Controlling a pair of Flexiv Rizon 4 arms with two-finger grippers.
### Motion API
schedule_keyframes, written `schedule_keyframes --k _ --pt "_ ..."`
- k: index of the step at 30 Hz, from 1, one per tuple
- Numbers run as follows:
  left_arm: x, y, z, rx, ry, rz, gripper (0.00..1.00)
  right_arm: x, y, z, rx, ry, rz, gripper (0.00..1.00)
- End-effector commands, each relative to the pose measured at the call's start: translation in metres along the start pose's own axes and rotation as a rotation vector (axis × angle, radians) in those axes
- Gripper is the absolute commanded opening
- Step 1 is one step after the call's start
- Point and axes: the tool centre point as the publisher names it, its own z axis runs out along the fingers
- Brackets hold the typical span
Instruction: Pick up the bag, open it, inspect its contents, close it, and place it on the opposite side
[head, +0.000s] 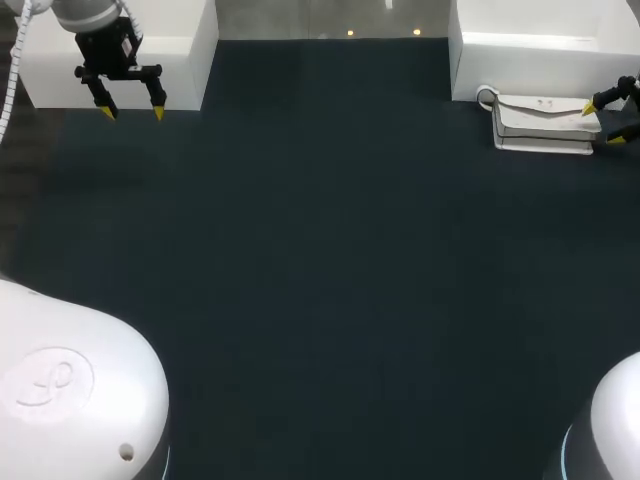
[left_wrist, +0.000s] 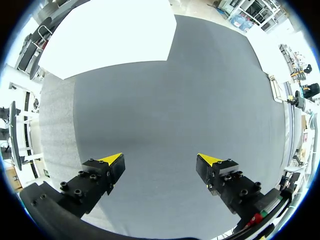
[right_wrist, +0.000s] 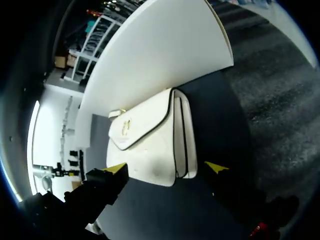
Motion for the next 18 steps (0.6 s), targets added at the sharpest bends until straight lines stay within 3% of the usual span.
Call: schedule_keyframes --k 1,12,18 --pt "0.000 0.000 0.000 -0.001 -0.001 0.000 1.00 0.011 -0.003 -0.020 0.222 -0.045 0.006 1.00" --pt "0.000 0.000 0.000 -0.001 -0.001 0.000 1.00 0.033 -0.013 -0.041 0.219 -0.207 0.013 1.00" --pt "0.000 0.000 0.000 -0.001 -0.001 0.000 1.00 0.057 -0.023 -0.049 0.221 -0.273 0.020 1.00"
